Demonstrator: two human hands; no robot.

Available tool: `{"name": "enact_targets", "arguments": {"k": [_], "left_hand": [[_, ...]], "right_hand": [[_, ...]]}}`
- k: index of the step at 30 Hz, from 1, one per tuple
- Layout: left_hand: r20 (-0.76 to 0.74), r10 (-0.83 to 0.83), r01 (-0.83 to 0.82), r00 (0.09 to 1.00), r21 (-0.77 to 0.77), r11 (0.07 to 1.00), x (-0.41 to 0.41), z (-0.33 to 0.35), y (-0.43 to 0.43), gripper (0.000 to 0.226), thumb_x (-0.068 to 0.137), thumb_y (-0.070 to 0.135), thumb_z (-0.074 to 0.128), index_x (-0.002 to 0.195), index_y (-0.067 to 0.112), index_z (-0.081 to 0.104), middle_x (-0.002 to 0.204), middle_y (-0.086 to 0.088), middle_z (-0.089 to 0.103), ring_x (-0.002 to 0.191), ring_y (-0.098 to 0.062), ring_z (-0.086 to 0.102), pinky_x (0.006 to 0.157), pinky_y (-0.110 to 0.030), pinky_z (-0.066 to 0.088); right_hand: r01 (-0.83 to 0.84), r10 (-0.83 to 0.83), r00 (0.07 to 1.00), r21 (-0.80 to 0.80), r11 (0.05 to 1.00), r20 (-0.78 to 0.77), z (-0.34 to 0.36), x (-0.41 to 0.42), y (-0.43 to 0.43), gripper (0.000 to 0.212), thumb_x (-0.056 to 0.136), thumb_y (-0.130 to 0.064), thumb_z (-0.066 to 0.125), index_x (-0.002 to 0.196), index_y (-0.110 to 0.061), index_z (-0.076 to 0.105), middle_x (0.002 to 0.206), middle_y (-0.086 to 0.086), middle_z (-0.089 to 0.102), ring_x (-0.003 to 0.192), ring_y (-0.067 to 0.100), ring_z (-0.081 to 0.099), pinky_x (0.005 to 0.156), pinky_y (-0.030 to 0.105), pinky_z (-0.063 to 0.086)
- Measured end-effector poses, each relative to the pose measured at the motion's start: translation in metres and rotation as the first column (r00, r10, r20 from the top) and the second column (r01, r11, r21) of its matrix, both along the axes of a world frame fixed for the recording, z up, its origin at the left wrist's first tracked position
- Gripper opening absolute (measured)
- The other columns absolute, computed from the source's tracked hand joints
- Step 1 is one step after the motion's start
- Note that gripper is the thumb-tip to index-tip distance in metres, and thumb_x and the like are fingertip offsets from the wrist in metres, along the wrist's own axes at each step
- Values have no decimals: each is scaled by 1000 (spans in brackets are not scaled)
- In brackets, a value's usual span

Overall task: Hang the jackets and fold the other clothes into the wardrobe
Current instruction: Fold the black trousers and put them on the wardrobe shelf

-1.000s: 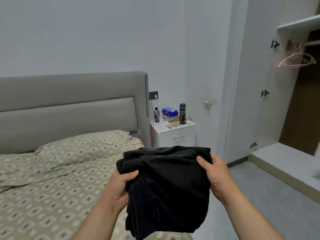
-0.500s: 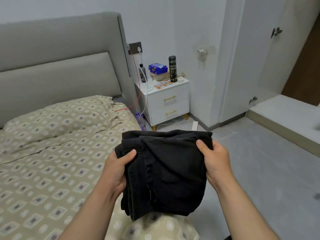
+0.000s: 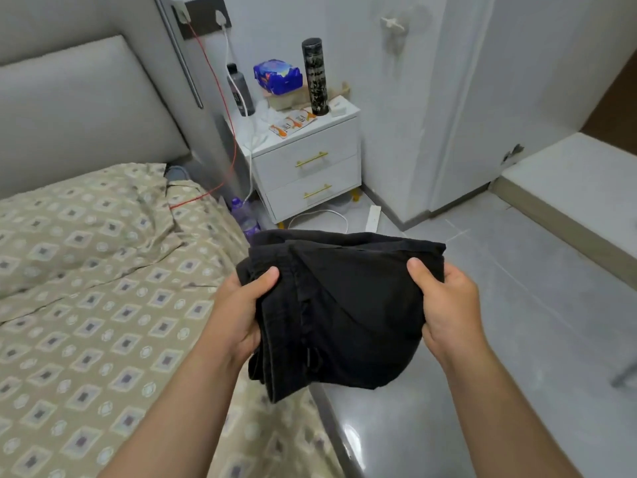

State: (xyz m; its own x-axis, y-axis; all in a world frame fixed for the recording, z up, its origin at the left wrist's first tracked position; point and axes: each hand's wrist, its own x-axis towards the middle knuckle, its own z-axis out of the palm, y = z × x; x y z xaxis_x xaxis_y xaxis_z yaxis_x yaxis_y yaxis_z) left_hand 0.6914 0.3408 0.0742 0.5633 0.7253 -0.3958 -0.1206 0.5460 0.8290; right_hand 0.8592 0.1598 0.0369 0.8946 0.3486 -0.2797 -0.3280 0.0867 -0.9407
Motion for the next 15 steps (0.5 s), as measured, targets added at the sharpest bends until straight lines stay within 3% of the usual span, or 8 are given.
{"name": "enact_targets", "arguments": {"k": [3, 7, 10, 15], "left_hand": [[15, -46, 46, 999, 0, 999, 45, 41, -7, 36, 82, -1, 62, 118, 5, 62, 112, -21, 70, 96, -34, 71, 69, -40, 59], [60, -134, 131, 989, 49, 990, 102, 113, -28, 44, 75, 1, 63, 119, 3, 62, 112, -22, 70, 95, -34, 71, 70, -42, 59], [97, -190, 181, 977, 97, 979, 136, 168, -51, 46, 78, 0, 61, 124, 0, 59, 116, -23, 68, 98, -34, 70, 73, -42, 59], [120, -259, 244, 958, 129, 961, 190, 261, -92, 35, 76, 2, 63, 110, 7, 70, 113, -20, 70, 96, -33, 71, 74, -43, 59]], "right_hand": [[32, -32, 999, -14, 999, 11, 43, 40, -16, 16, 88, -30, 72, 79, -41, 76, 87, -9, 76, 82, 11, 74, 69, 32, 60], [63, -63, 996, -6, 998, 66, 117, 95, -47, 9, 88, -30, 70, 82, -31, 77, 88, -4, 77, 84, 15, 74, 75, 37, 60], [68, -68, 992, -3, 998, 108, 178, 132, -81, 7, 85, -35, 70, 85, -33, 76, 89, -5, 77, 84, 13, 74, 77, 37, 60], [63, -59, 980, -14, 998, 192, 281, 180, -136, 9, 87, -36, 68, 89, -33, 76, 91, -7, 76, 85, 12, 73, 78, 39, 61]]}}
